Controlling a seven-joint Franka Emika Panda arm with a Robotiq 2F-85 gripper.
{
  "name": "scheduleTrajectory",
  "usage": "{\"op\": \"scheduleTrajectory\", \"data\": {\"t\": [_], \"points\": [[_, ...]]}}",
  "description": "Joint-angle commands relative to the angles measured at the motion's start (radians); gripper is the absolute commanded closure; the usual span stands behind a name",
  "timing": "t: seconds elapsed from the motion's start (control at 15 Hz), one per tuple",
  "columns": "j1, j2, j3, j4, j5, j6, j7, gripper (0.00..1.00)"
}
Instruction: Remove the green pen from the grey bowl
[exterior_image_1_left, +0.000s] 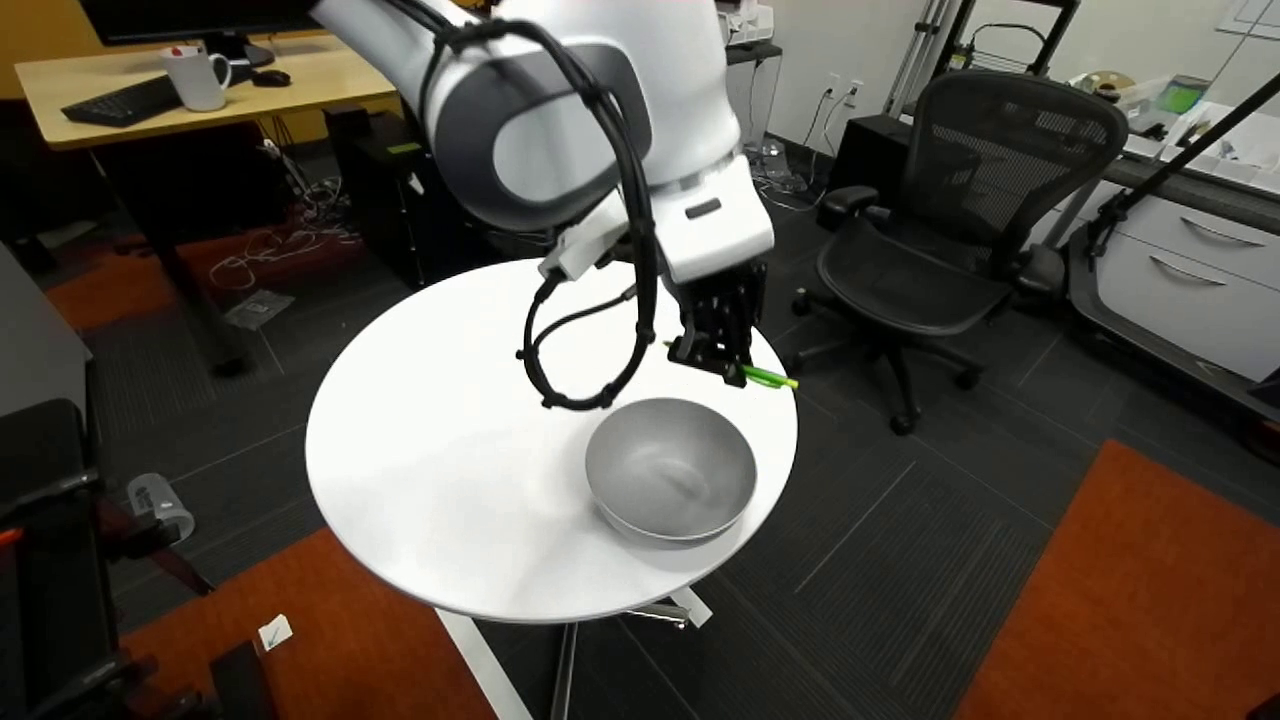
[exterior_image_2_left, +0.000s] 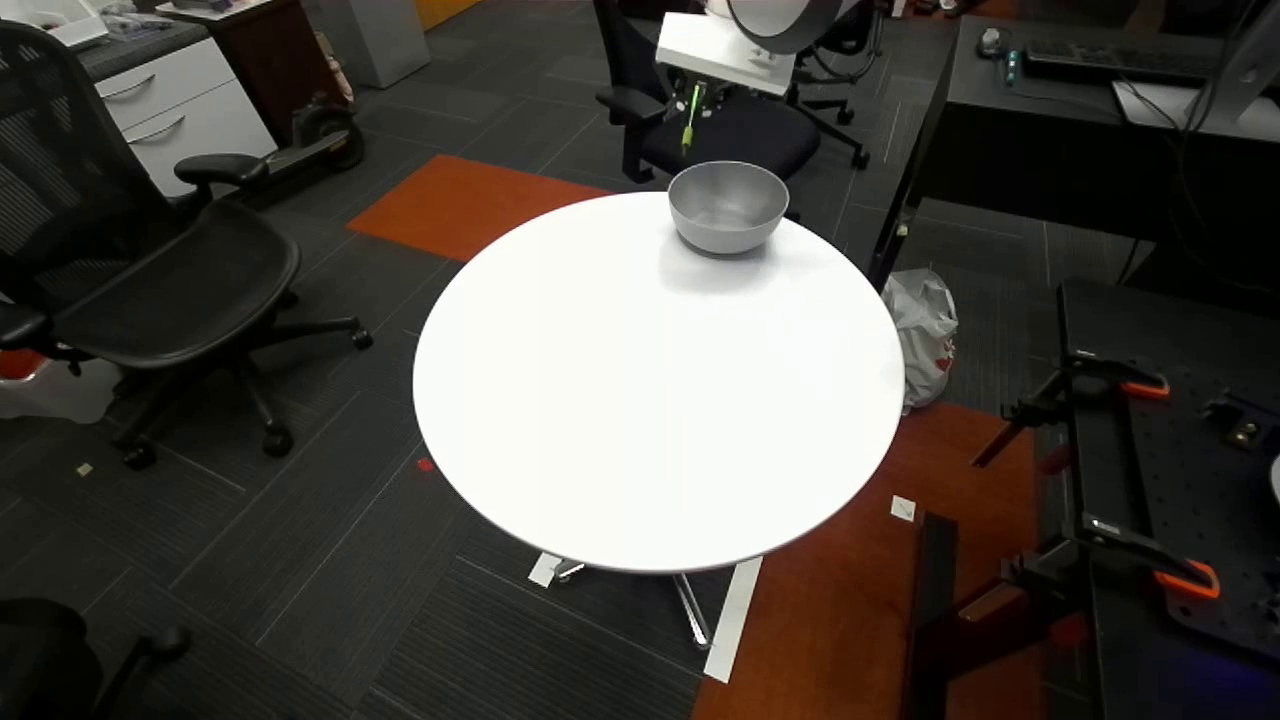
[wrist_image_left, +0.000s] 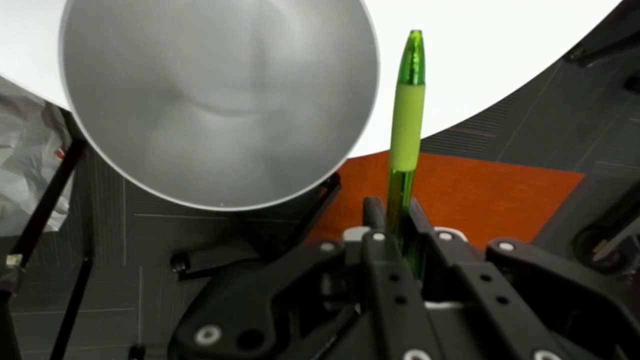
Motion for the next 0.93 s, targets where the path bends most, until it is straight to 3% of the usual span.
{"op": "scheduleTrajectory", "data": {"t": [0.0,0.33,0.53,0.8,0.87], "points": [[0.082,-0.192,-0.025,-0.192,-0.063,0.089,-0.009,0.97],[0.213,-0.380,-0.033,-0.421,-0.168,0.186,0.023,0.97],[0.253,-0.509,0.019,-0.560,-0.197,0.167,-0.038,0.97],[0.279,-0.645,0.107,-0.684,-0.136,0.085,-0.187,0.97],[0.205,-0.665,0.206,-0.704,-0.102,0.066,-0.238,0.97]]}}
